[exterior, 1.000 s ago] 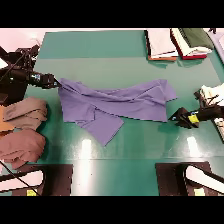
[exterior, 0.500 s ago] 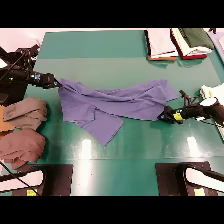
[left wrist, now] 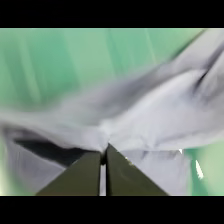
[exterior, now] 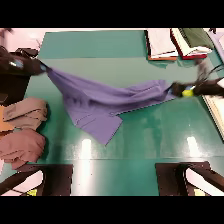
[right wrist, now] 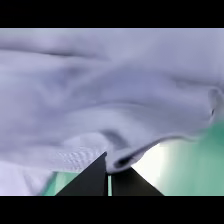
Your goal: Fold the shirts.
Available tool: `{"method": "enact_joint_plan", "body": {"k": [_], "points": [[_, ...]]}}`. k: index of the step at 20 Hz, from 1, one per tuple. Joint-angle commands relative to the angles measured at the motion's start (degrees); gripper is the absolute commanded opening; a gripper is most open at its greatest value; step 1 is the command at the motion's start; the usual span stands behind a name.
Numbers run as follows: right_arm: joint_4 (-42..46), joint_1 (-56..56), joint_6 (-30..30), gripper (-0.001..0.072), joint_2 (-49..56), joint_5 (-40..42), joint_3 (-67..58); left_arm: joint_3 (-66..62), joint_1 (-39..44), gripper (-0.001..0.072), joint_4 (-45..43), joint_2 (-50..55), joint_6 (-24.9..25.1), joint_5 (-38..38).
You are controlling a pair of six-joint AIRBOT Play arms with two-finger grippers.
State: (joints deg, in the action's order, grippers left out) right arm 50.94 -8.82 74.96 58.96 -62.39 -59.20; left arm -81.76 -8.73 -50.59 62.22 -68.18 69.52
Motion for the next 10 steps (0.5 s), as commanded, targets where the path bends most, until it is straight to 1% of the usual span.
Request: {"method": "enact_joint_plan", "body": {"k": [1,2,4,6,8,10], "points": [[0.2,-3.1,0.0,0.0018,-10.4,-0.7,-14.5,-10.9,0.0,0.0023,0.0,-10.2,-3.0,-4.1],[0.2,-4.7,0.0,0.0018,-12.9,-0.9,-19.4,-14.7,0.0,0.0023,0.0,-12.7,-3.8,-6.0],[0.2,-8.4,0.0,0.0018,-16.3,-2.1,-28.2,-22.6,0.0,0.0022,0.0,-17.0,-4.0,-8.8],[0.1,-12.8,0.0,0.0018,-17.4,-5.2,-36.3,-29.2,0.0,0.0022,-0.7,-18.9,-6.1,-9.4],[0.0,-17.7,0.2,0.0018,-16.4,-10.1,-44.0,-35.8,0.0,0.0021,-2.2,-19.1,-8.6,-9.0],[0.0,-21.8,0.9,0.0017,-13.6,-15.4,-52.2,-39.4,0.0,0.0021,-2.8,-19.1,-10.5,-9.7]]}}
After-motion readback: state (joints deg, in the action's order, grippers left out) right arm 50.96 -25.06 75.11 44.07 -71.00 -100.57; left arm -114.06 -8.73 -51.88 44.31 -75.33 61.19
